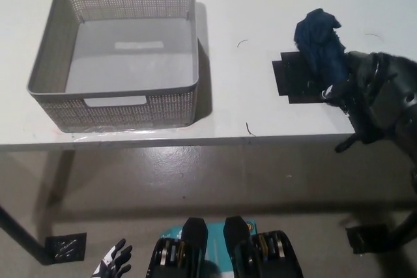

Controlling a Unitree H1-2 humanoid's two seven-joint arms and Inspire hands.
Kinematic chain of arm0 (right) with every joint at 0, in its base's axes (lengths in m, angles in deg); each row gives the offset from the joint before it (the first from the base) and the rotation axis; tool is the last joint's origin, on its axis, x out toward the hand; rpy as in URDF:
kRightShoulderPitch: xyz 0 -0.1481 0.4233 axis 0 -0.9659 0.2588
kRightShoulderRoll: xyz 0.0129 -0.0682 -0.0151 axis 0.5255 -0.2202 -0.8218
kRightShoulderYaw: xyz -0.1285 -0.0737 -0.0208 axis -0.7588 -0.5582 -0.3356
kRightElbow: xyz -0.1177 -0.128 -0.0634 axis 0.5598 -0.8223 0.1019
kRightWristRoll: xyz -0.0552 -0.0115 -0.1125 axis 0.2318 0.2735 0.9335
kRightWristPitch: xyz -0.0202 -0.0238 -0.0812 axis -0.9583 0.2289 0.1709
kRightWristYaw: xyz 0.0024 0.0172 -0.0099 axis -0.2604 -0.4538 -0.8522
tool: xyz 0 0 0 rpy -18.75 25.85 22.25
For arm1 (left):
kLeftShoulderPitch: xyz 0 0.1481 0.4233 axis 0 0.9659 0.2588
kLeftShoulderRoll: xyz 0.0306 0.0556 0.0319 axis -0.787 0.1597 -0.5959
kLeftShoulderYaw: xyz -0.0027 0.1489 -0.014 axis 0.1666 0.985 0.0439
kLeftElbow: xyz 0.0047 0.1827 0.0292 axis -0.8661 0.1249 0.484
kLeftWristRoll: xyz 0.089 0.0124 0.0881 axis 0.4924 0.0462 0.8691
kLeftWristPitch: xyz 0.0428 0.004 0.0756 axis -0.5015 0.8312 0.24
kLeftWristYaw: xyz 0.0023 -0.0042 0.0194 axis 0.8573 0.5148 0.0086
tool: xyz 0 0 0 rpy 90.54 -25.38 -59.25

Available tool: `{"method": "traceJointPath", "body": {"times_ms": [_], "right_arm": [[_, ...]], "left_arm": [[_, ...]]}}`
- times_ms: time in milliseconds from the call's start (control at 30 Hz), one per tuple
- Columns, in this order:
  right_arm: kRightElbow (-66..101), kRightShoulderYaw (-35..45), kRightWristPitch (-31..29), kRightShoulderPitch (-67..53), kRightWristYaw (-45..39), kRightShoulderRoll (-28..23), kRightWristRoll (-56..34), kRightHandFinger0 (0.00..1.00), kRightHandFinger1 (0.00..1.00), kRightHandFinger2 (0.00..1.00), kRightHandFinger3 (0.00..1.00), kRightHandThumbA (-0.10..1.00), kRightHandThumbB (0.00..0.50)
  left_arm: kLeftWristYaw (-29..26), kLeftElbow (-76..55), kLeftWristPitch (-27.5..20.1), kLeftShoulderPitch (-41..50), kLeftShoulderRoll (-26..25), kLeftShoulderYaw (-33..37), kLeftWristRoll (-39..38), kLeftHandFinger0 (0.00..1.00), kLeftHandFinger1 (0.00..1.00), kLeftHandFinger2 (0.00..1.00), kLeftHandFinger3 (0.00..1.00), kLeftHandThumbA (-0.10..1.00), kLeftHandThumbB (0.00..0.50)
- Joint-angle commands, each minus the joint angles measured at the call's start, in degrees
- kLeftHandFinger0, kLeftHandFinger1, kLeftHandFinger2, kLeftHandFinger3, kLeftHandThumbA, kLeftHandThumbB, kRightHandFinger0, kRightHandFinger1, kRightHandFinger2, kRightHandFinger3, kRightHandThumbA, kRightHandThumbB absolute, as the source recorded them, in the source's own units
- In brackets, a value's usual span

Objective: Use the right hand to pick up a umbrella on the right side and place it into a container on the lft side

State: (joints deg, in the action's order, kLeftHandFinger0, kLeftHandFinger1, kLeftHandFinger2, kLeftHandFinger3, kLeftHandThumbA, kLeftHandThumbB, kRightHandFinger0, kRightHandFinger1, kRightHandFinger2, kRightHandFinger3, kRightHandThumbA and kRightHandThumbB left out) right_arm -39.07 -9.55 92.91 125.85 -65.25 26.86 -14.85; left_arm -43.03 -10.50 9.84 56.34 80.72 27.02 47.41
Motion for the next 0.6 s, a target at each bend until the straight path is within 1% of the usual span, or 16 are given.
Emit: {"method": "traceJointPath", "body": {"times_ms": [0,67,100,133,167,200,267,300,333,367,400,433,467,500,533,567], "right_arm": [[-1.0,4.7,-3.8,-8.6,18.2,1.8,-2.8,0.00,0.05,0.24,1.00,-0.10,0.171],[-0.9,7.1,-5.5,-10.0,21.1,2.4,-4.4,0.00,0.00,0.19,1.00,-0.10,0.173],[-0.7,7.8,-6.4,-10.4,22.4,2.6,-4.6,0.02,0.05,0.23,1.00,-0.10,0.174],[-0.6,8.4,-7.6,-10.8,23.6,2.8,-4.5,0.01,0.07,0.23,0.93,-0.10,0.175],[-0.6,8.7,-8.4,-10.9,24.5,2.9,-4.3,0.07,0.12,0.25,0.82,-0.10,0.173],[-0.6,8.8,-8.9,-10.9,25.3,3.1,-3.9,0.12,0.17,0.30,0.75,-0.10,0.173],[-0.5,9.4,-10.4,-10.9,26.8,3.3,-3.6,0.15,0.20,0.31,0.66,-0.10,0.169],[-0.5,9.8,-11.2,-10.9,27.6,3.4,-3.5,0.11,0.16,0.28,0.57,-0.10,0.194],[-0.4,9.9,-11.6,-10.3,28.6,3.7,-3.0,0.00,0.01,0.14,0.38,-0.10,0.183],[-0.1,10.6,-13.4,-9.7,29.4,3.8,-3.3,0.00,0.00,0.05,0.24,-0.10,0.179],[0.2,11.4,-14.2,-9.2,29.3,4.0,-3.7,0.00,0.03,0.14,0.28,-0.10,0.179],[0.4,11.8,-14.8,-8.8,29.5,4.1,-3.8,0.00,0.01,0.17,0.29,-0.10,0.189],[0.7,12.4,-15.6,-8.0,29.7,4.4,-4.0,0.00,0.00,0.25,0.41,-0.10,0.195],[1.0,12.5,-15.7,-6.9,29.9,4.9,-3.8,0.00,0.02,0.39,0.57,-0.10,0.198],[1.4,12.6,-15.8,-5.9,29.9,5.3,-3.4,0.00,0.08,0.54,0.67,-0.10,0.198],[2.6,13.1,-15.6,-4.3,29.1,5.9,-3.7,0.00,0.12,0.61,0.69,-0.10,0.198]], "left_arm": [[1.0,-1.2,-2.3,-0.5,-0.8,0.2,-0.2,1.00,1.00,1.00,1.00,1.00,0.060],[1.2,-1.3,-2.2,-0.4,-0.9,0.3,-0.3,1.00,1.00,1.00,1.00,1.00,0.056],[1.0,-1.6,-2.0,-0.2,-0.9,0.3,0.1,1.00,1.00,1.00,1.00,1.00,0.056],[0.9,-1.7,-1.7,-0.1,-0.9,0.2,0.0,1.00,1.00,1.00,1.00,1.00,0.062],[1.0,-1.8,-1.4,-0.1,-0.8,0.2,-0.2,1.00,1.00,1.00,1.00,1.00,0.064],[1.0,-1.8,-1.4,0.1,-0.9,0.2,-0.2,1.00,1.00,1.00,1.00,1.00,0.064],[1.2,-1.4,-1.7,0.1,-1.0,0.1,-0.6,1.00,1.00,1.00,1.00,1.00,0.065],[1.3,-1.4,-1.7,0.1,-1.0,0.1,-0.9,1.00,1.00,1.00,1.00,1.00,0.065],[1.6,-1.6,-1.5,0.1,-1.1,0.1,-1.5,1.00,1.00,1.00,1.00,1.00,0.063],[1.6,-1.6,-1.5,0.0,-1.2,0.2,-1.3,1.00,1.00,1.00,1.00,1.00,0.055],[1.6,-1.6,-1.5,-0.2,-1.3,0.2,-1.1,1.00,1.00,1.00,1.00,1.00,0.054],[1.6,-1.5,-1.5,-0.2,-1.3,0.2,-1.0,1.00,1.00,1.00,1.00,1.00,0.054],[1.5,-1.5,-1.5,-0.4,-1.3,0.2,-0.8,1.00,1.00,1.00,1.00,1.00,0.054],[1.5,-1.5,-1.5,-0.4,-1.4,0.1,-0.7,1.00,1.00,1.00,1.00,1.00,0.050],[1.5,-1.5,-1.5,-0.4,-1.5,0.1,-0.7,1.00,1.00,1.00,1.00,1.00,0.049],[1.6,-1.8,-1.3,-0.3,-1.5,0.1,-0.6,1.00,1.00,1.00,1.00,1.00,0.042]]}}
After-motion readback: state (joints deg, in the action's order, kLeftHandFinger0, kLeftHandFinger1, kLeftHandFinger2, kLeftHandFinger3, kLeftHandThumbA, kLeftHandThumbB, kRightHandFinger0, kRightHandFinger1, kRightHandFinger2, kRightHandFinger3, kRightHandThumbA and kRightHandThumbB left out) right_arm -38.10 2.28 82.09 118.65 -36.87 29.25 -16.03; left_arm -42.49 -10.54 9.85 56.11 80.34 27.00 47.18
